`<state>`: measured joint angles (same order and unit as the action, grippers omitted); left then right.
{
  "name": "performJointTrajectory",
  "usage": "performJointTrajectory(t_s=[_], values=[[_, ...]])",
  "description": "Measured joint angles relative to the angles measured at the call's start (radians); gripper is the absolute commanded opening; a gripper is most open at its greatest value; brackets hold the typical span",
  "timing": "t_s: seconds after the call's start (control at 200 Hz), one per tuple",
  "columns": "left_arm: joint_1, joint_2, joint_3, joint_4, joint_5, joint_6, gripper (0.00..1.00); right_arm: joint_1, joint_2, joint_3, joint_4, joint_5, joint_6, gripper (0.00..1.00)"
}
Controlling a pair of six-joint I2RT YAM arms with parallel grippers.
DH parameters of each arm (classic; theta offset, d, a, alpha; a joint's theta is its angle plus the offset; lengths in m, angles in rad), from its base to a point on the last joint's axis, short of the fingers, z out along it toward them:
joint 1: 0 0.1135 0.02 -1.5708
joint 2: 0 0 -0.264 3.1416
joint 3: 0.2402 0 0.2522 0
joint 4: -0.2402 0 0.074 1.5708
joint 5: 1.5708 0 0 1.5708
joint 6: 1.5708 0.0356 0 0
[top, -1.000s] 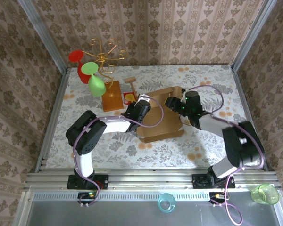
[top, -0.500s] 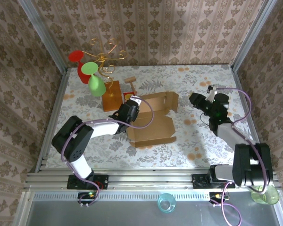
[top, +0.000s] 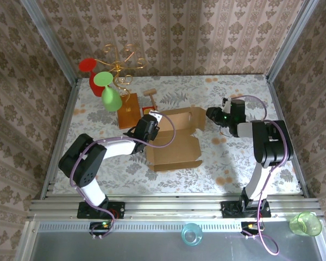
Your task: Fold the paper box
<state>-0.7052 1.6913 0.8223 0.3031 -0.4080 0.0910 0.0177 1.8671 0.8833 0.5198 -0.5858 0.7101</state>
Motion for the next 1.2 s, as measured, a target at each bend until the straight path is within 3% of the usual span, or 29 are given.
performJointTrajectory(t_s=[0.295, 0.54, 0.715, 1.2], values=[[-0.003, 0.019, 0.015, 0.0, -0.028, -0.016, 0.0, 0.058, 0.007, -0.04, 0.069, -0.072, 0.001, 0.27], [-0.017, 0.037, 0.031, 0.001, -0.063, -0.025, 0.0, 0.073, -0.09, -0.166, 0.083, -0.073, -0.009, 0.26], [-0.023, 0.045, 0.039, 0.002, -0.069, -0.027, 0.0, 0.112, -0.16, -0.173, 0.074, -0.065, -0.064, 0.26], [-0.027, 0.061, 0.051, 0.019, -0.079, -0.008, 0.0, 0.147, -0.169, -0.149, -0.014, -0.021, -0.264, 0.31]])
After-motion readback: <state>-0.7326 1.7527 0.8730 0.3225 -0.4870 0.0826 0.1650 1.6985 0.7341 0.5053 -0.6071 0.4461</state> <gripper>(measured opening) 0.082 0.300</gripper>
